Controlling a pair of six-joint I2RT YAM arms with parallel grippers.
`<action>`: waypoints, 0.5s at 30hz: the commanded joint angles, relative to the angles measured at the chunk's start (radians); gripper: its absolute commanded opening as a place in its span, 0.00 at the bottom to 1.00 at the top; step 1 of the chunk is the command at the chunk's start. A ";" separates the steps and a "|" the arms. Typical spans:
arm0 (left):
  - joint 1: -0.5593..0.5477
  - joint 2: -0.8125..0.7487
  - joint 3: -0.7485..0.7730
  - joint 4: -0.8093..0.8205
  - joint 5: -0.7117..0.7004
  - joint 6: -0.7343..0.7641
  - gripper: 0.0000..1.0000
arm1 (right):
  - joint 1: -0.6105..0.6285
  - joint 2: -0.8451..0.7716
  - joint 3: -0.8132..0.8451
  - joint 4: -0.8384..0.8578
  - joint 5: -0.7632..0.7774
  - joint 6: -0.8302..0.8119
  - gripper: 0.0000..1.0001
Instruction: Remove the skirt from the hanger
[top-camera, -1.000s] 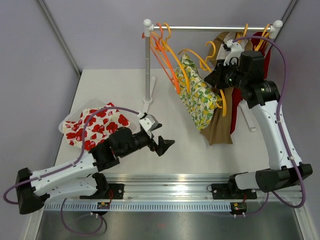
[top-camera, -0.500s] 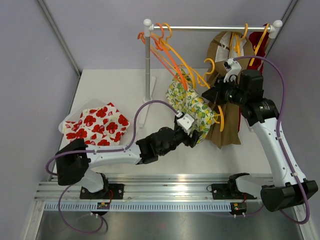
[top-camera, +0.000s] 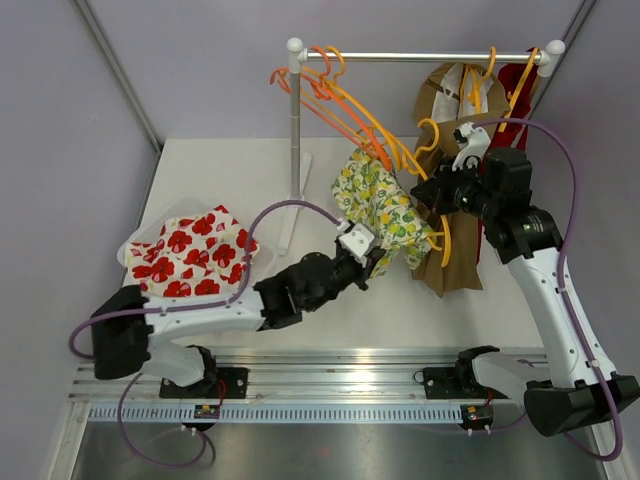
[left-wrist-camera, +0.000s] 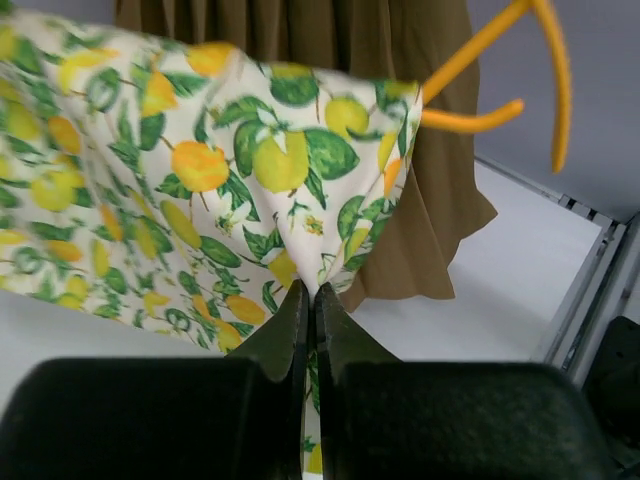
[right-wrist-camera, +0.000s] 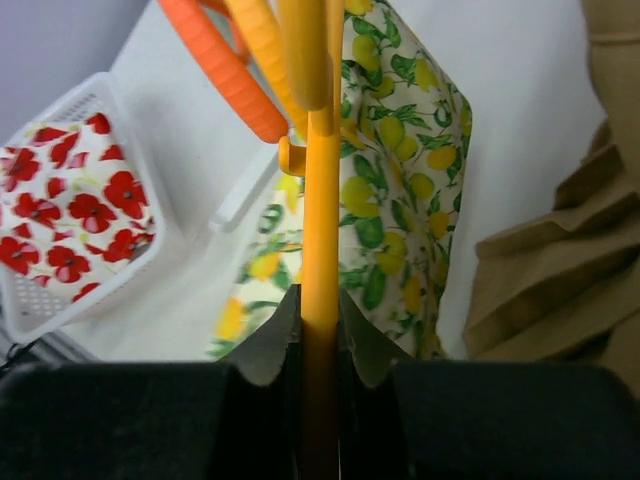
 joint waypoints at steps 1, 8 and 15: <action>-0.004 -0.269 -0.002 -0.103 -0.039 0.033 0.00 | -0.003 -0.034 -0.031 0.086 0.198 -0.089 0.00; -0.004 -0.635 -0.037 -0.430 -0.141 0.127 0.00 | -0.038 -0.053 -0.097 0.111 0.246 -0.130 0.00; -0.002 -0.712 -0.115 -0.496 -0.185 0.102 0.00 | -0.044 -0.039 -0.051 0.088 0.228 -0.153 0.00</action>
